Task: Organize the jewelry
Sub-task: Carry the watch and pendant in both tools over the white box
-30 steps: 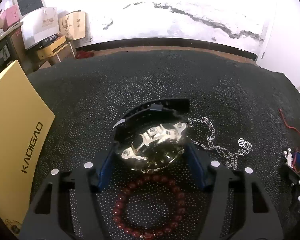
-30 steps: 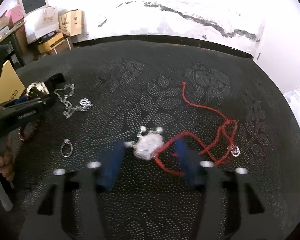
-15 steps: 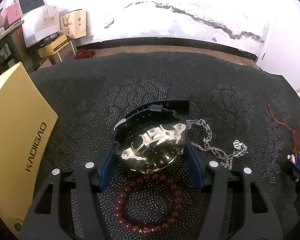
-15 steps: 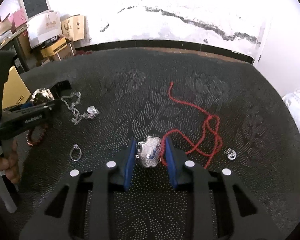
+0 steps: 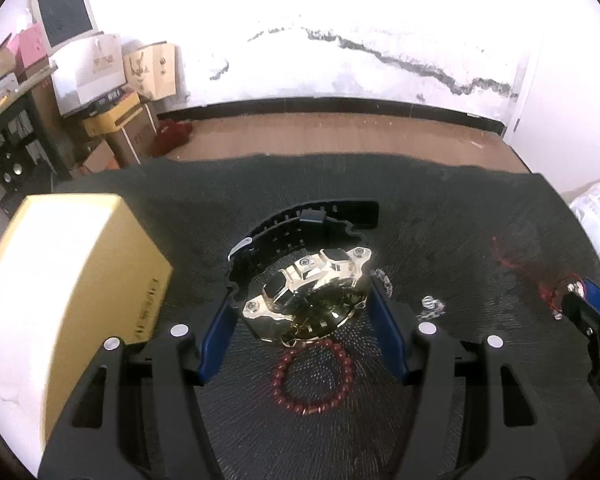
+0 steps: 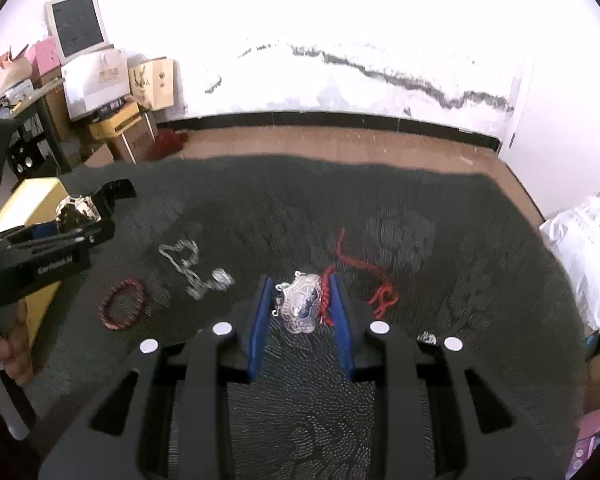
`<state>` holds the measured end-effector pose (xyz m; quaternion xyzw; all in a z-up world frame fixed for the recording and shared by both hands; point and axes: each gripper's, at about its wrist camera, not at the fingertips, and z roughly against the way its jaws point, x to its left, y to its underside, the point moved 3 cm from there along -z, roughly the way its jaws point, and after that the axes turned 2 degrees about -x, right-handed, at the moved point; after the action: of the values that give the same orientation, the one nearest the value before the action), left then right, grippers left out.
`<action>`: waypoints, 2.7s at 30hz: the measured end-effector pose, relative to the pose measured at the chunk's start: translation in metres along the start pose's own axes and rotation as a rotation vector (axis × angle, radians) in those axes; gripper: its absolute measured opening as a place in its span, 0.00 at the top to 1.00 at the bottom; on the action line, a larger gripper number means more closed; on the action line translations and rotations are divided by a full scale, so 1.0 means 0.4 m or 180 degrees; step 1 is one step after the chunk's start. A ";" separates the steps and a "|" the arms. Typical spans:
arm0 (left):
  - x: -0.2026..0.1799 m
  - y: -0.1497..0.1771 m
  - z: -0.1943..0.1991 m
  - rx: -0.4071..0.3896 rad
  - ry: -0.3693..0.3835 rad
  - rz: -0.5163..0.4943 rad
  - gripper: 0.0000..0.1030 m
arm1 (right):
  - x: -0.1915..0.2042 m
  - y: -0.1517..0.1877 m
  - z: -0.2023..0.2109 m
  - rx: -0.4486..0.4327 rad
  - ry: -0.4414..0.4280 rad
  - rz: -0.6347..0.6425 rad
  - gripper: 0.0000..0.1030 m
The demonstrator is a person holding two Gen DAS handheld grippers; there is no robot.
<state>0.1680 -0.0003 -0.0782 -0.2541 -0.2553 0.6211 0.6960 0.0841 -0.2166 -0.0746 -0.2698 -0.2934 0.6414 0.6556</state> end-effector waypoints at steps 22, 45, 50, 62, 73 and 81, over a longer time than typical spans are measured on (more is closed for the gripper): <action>0.214 -0.156 0.575 -0.0601 -0.0176 0.0167 0.40 | 0.269 -0.319 0.487 -0.0678 -0.0285 0.0284 0.71; 0.646 -0.196 0.858 -0.0660 -0.0875 0.0556 0.40 | 0.802 -0.572 0.595 -0.0645 -0.1184 0.0924 0.71; 0.719 -0.147 0.763 -0.0481 -0.0887 0.0700 0.40 | 0.889 -0.534 0.480 -0.0397 -0.1259 0.0997 0.71; 0.822 0.001 0.447 0.0092 -0.0852 0.0930 0.40 | 1.019 -0.357 0.123 0.0314 -0.1194 0.1105 0.71; 0.829 0.118 0.205 0.0526 -0.0727 0.0999 0.40 | 1.064 -0.210 -0.138 0.0791 -0.1086 0.1172 0.71; 0.812 0.201 0.104 0.0772 -0.0658 0.1046 0.40 | 1.072 -0.120 -0.260 0.1019 -0.1001 0.1240 0.71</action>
<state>0.1128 0.3323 -0.0885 -0.1417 -0.2040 0.7750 0.5811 0.1950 0.2126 -0.0942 -0.1115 -0.2292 0.8272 0.5008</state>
